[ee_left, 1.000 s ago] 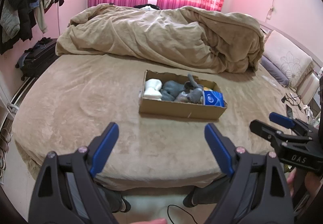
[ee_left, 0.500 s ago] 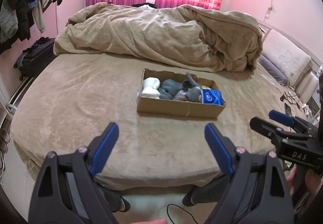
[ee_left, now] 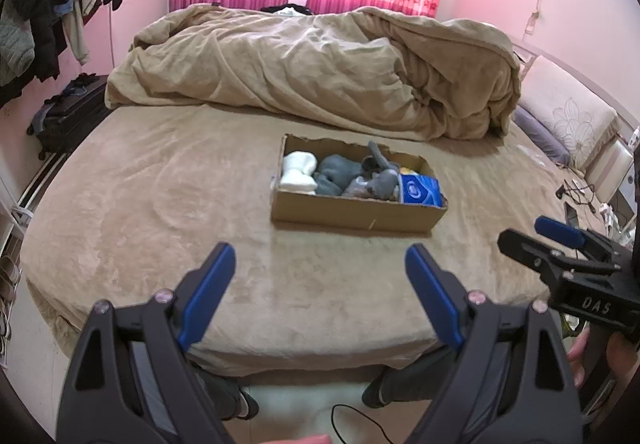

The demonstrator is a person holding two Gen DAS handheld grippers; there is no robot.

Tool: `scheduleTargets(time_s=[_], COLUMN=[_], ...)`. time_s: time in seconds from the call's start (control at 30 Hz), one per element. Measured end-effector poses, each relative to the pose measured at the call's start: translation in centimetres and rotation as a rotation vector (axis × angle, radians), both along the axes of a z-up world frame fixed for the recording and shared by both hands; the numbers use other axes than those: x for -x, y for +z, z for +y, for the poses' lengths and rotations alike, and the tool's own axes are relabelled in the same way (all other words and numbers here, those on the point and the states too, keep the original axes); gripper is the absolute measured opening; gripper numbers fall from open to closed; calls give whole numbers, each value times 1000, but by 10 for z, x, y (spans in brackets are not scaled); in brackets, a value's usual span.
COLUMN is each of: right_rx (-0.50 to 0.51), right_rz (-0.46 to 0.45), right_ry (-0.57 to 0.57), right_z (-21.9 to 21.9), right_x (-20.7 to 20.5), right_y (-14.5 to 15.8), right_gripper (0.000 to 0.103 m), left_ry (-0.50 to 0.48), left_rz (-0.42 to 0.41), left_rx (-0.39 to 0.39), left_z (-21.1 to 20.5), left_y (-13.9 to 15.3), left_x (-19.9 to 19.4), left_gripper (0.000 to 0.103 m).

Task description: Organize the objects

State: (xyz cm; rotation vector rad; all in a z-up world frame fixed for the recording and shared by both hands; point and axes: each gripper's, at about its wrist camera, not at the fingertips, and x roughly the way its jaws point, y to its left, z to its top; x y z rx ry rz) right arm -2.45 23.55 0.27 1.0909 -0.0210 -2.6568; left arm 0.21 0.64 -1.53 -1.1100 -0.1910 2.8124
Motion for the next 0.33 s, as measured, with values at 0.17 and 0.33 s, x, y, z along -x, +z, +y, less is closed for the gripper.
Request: scheduleTargets(time_s=[0.17, 0.33], right_rx=[1, 5], right_rz=[-5, -18], right_ry=[-1, -2], right_z=[4, 5], right_x=[4, 8], right_y=[-3, -8], right_gripper=[88, 88], left_ry=[-13, -49], left_rz=[-5, -8], left_rx=[-7, -20], left_z=[1, 14], left_y=[-4, -5], left_x=[3, 12], left_gripper=[88, 88])
